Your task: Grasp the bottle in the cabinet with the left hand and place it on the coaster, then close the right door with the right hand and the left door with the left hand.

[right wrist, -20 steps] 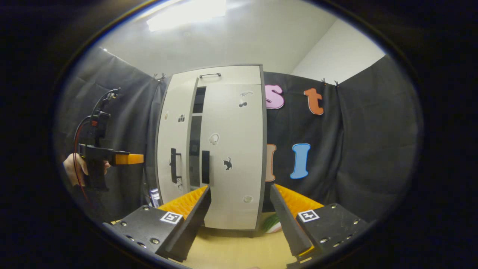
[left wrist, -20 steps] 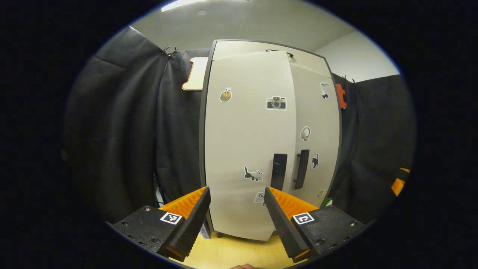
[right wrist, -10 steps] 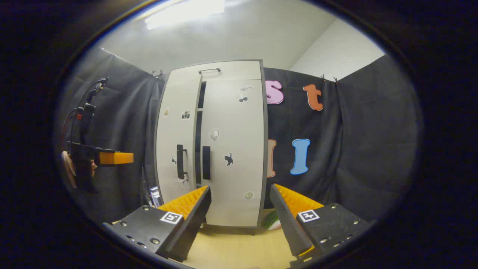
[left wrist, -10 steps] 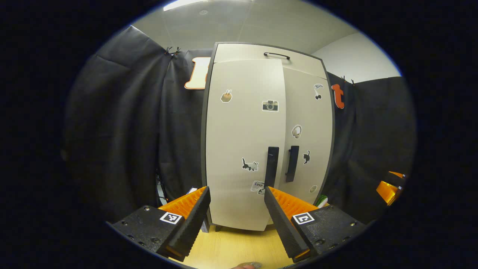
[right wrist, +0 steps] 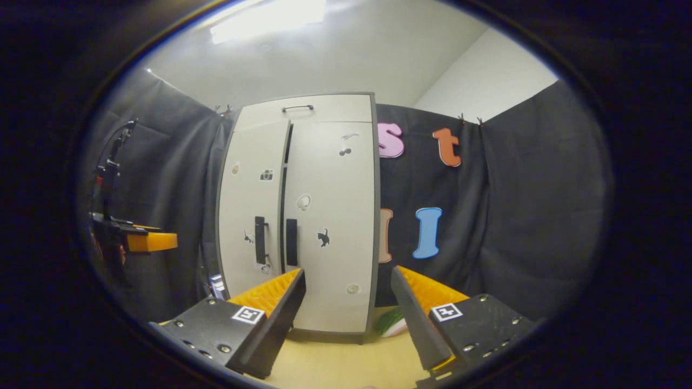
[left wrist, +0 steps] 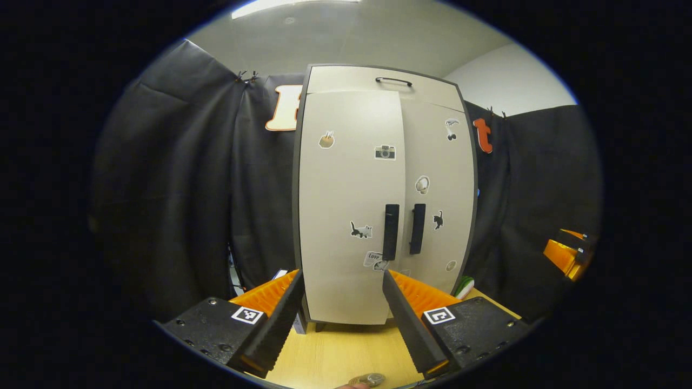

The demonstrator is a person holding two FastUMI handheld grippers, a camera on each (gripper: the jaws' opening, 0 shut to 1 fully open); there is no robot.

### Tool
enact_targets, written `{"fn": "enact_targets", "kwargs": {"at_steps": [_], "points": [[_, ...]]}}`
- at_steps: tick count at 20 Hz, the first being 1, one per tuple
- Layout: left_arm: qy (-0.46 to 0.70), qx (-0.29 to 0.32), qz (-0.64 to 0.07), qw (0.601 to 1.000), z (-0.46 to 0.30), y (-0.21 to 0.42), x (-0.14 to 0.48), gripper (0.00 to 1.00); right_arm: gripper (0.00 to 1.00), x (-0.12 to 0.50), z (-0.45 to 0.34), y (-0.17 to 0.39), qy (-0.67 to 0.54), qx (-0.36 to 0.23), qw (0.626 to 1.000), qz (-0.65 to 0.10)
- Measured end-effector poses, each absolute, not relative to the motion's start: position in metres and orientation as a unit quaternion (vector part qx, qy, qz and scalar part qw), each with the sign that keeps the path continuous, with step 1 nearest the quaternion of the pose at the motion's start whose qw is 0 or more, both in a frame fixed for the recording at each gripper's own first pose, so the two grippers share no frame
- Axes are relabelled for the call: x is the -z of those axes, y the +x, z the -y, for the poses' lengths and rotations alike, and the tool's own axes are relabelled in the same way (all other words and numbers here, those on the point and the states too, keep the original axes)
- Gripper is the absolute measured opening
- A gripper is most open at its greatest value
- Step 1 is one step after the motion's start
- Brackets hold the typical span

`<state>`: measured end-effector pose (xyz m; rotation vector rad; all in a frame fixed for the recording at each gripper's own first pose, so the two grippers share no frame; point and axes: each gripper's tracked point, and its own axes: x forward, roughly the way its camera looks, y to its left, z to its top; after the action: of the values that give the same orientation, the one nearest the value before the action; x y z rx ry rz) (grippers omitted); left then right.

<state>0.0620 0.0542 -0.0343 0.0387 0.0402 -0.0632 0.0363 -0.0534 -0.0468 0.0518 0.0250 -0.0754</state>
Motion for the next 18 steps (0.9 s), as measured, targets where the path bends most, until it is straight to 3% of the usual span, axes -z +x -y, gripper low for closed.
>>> {"fn": "enact_targets", "kwargs": {"at_steps": [4,5,13,18], "points": [[0.013,0.038,-0.013,0.999,-0.051,0.059,0.031,0.89,0.94,0.045,0.053,0.039,0.027,0.041,0.999,-0.01],[0.013,0.042,-0.012,0.999,-0.05,0.058,0.03,0.92,0.95,0.044,0.052,0.04,0.028,0.041,0.999,-0.008],[0.013,0.049,0.006,0.999,-0.051,0.05,0.013,0.92,0.94,0.01,0.032,0.035,0.015,0.035,0.998,0.042],[-0.005,0.047,0.023,0.999,-0.05,0.048,0.007,0.96,0.96,0.012,0.033,0.028,-0.002,0.049,0.998,0.029]]}}
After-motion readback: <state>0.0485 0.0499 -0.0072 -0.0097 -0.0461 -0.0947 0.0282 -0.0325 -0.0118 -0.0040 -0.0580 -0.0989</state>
